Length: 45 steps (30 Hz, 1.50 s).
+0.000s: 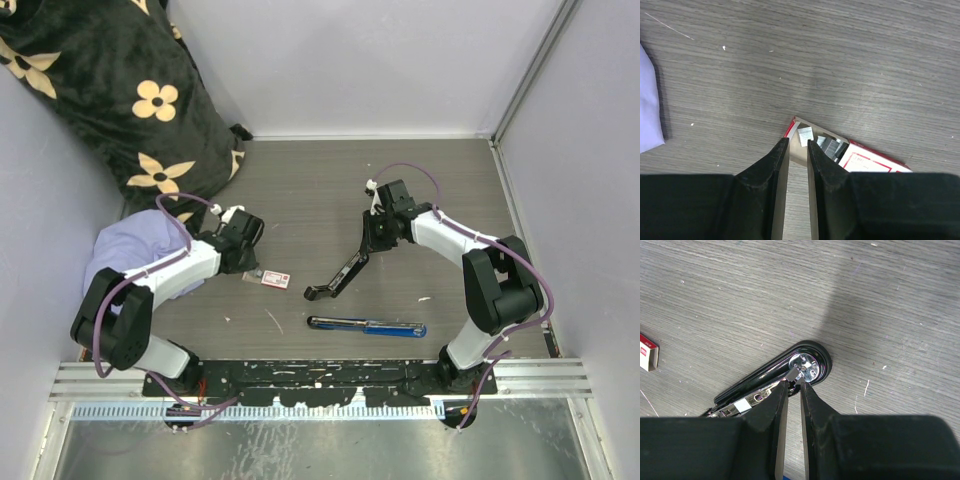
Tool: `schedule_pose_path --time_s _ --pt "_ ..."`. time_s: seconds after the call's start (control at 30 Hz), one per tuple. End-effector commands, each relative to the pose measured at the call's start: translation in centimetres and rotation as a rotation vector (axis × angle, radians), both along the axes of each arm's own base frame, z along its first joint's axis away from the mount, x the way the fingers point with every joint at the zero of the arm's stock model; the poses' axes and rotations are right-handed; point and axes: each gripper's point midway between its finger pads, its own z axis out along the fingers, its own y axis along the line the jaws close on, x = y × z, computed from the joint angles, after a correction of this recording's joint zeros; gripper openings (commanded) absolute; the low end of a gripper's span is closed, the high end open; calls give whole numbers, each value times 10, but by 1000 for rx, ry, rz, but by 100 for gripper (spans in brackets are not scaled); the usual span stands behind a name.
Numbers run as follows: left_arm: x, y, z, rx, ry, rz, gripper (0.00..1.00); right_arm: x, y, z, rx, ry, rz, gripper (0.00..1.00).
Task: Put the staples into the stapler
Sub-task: Pick up the staple from the staple box.
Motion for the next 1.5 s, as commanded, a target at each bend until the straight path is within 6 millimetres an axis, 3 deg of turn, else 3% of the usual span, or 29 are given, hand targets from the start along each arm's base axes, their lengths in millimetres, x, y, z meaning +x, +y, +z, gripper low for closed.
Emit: schedule_pose_path --time_s 0.0,0.53,1.23,1.47 --pt "22 -7 13 -46 -73 69 23 -33 -29 -32 -137 129 19 20" --pt "24 -7 -6 -28 -33 96 22 -33 -28 -33 -136 131 22 20" --pt "28 -11 4 -55 -83 73 25 -33 -29 -36 -139 140 23 20" --pt "25 -9 -5 -34 -48 68 24 -34 -28 -35 -138 142 25 20"
